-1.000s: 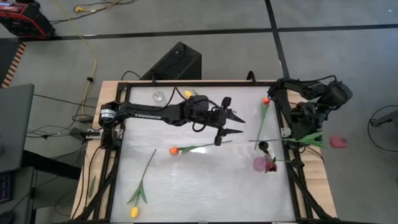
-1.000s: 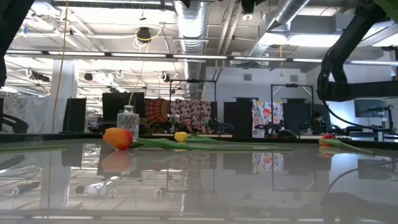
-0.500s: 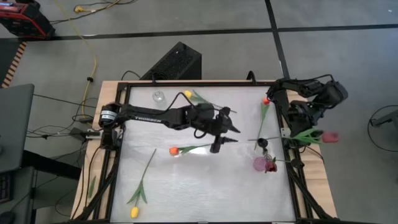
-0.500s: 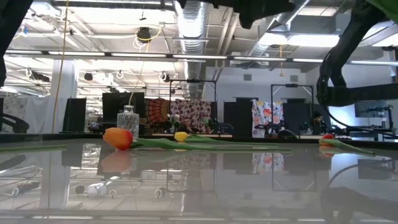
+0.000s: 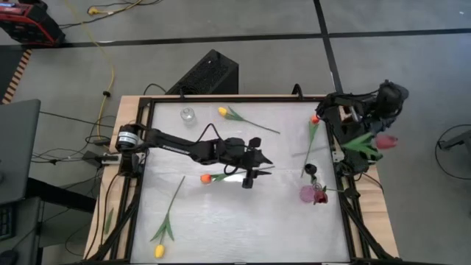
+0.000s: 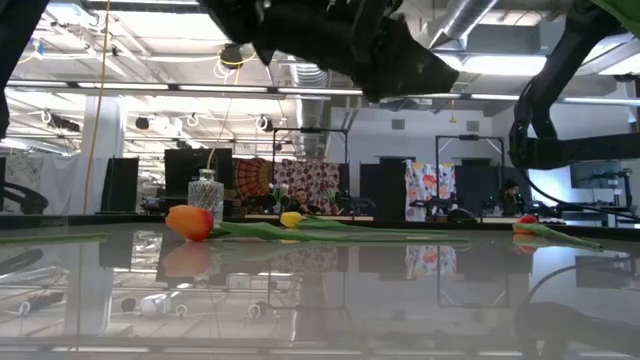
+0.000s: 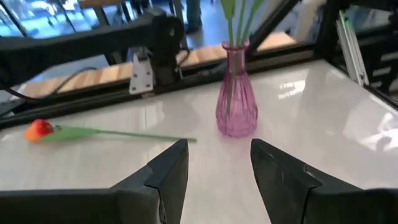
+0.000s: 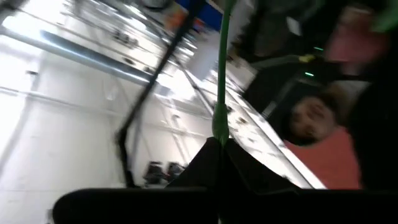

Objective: Sort flowers into vase by color
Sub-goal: Put the dark red flower into the pink vase

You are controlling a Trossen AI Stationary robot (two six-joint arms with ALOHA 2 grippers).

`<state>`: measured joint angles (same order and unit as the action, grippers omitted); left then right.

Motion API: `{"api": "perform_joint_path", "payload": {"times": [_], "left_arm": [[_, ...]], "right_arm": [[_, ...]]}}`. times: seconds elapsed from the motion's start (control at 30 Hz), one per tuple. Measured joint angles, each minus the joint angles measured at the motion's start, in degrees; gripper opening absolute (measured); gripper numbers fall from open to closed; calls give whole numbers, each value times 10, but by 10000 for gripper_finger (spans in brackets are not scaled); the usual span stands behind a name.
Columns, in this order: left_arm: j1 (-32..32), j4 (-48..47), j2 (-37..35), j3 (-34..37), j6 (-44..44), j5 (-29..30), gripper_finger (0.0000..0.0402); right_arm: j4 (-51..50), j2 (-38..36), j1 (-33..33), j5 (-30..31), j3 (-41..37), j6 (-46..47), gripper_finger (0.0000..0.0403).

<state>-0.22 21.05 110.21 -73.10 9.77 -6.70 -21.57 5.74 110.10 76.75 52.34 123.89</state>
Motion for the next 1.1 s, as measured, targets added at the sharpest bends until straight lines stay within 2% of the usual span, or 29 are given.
{"api": "perform_joint_path", "payload": {"times": [0.2,0.4,0.77,0.9,1.1], "left_arm": [[1,67,-1,35,10,-6,164],[2,62,-1,40,28,-10,164],[5,58,-1,40,32,-10,164],[5,59,-1,40,26,-10,164],[5,60,-1,40,20,-10,164]], "right_arm": [[223,25,0,67,1,-215,38],[341,65,1,88,1,-276,38],[357,89,5,95,3,-264,38],[357,89,5,119,3,-268,38],[339,89,5,132,3,-346,38]]}}
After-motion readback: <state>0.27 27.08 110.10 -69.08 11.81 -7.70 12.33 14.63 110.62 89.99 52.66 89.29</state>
